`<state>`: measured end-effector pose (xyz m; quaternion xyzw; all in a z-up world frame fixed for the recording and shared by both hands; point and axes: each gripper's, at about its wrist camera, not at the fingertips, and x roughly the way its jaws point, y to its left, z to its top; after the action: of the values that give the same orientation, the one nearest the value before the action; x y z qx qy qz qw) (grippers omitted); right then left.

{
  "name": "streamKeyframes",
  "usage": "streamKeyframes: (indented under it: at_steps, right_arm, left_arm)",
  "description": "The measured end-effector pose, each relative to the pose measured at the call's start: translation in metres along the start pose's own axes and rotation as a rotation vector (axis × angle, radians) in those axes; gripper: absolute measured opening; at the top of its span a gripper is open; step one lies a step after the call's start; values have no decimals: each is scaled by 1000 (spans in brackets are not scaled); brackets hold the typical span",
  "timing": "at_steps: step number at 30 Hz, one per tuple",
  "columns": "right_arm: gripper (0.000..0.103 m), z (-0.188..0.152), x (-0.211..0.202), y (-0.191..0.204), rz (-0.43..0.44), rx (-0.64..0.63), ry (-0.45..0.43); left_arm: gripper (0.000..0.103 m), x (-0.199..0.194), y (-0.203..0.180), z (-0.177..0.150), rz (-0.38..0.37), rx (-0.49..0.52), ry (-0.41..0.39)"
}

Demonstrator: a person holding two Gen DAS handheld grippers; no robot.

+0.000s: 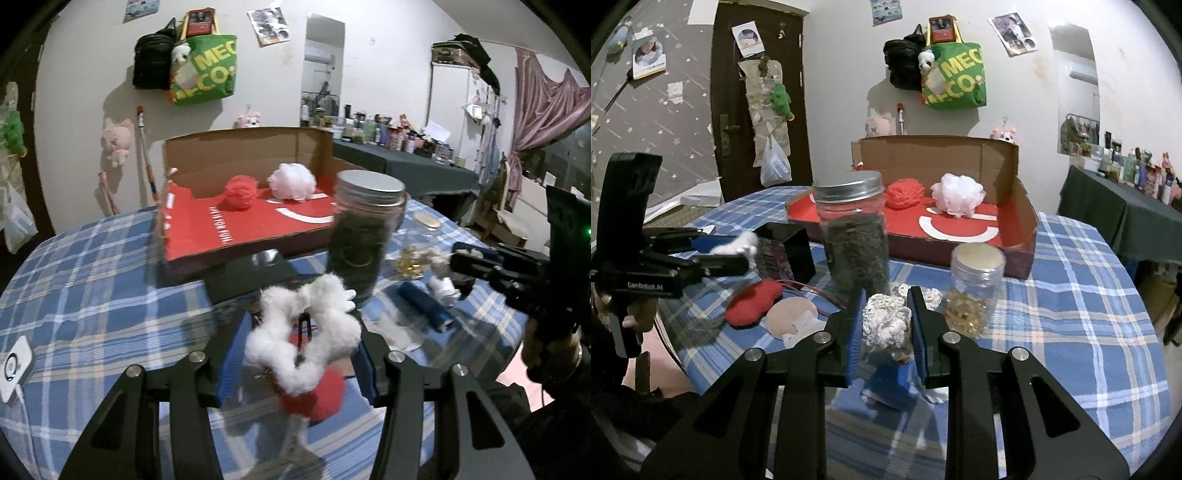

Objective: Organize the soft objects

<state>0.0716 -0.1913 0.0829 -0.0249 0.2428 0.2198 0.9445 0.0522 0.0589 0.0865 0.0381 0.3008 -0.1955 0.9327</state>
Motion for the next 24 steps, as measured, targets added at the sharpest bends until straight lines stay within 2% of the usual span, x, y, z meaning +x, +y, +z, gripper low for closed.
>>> streamKeyframes:
  at_steps: [13, 17, 24]
  right_arm:
    - [22, -4, -19, -37, -41, 65, 24]
    - [22, -5, -22, -51, -47, 86, 30]
    - [22, -2, -16, -77, -58, 110, 47]
  left_arm:
    - [54, -12, 44, -10, 93, -33, 32]
    - [54, -7, 56, -12, 98, -33, 33]
    - [54, 9, 85, -9, 64, -62, 39]
